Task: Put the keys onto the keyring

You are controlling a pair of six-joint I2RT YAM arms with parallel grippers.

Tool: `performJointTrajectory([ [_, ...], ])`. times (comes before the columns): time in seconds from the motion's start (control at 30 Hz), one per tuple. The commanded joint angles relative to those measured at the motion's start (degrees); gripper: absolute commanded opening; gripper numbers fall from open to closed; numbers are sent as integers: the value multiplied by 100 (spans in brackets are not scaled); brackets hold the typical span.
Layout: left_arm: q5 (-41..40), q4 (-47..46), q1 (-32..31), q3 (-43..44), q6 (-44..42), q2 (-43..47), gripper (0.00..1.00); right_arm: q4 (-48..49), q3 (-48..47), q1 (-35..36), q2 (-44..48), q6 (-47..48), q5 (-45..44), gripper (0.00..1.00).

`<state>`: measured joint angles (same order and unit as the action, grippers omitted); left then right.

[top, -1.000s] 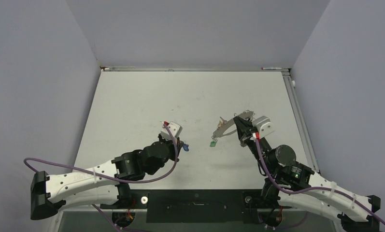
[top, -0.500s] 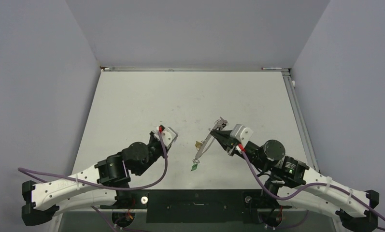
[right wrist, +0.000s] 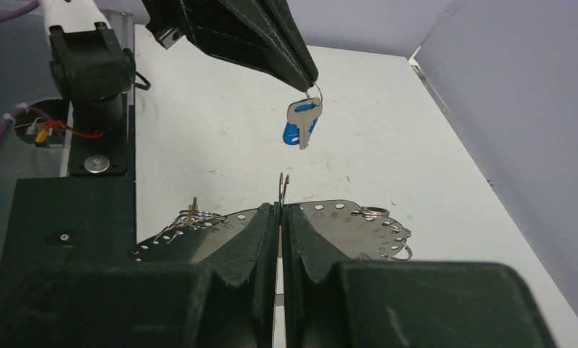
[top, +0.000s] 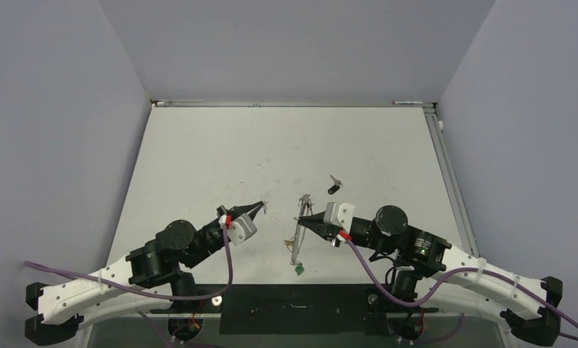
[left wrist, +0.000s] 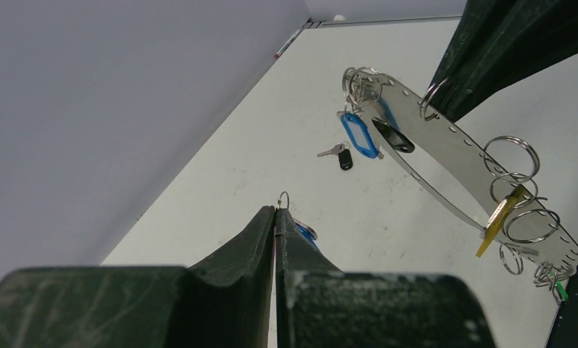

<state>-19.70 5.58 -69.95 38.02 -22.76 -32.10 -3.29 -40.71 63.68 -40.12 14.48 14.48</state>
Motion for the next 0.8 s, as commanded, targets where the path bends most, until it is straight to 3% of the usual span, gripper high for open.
performJointTrajectory([
  [0.0,802,-564,26,-274,-471,273,0,392,-262,-22,-29,240,691,5],
  [0.23,1075,-862,75,-468,-648,475,0,695,34,185,97,744,166,5],
  [0.53,1340,-806,87,-533,-1399,326,0,690,170,2207,-373,2530,-2987,5],
  [0.77,1948,-699,151,-748,-2010,403,0,560,98,2303,-604,2746,-3114,5],
])
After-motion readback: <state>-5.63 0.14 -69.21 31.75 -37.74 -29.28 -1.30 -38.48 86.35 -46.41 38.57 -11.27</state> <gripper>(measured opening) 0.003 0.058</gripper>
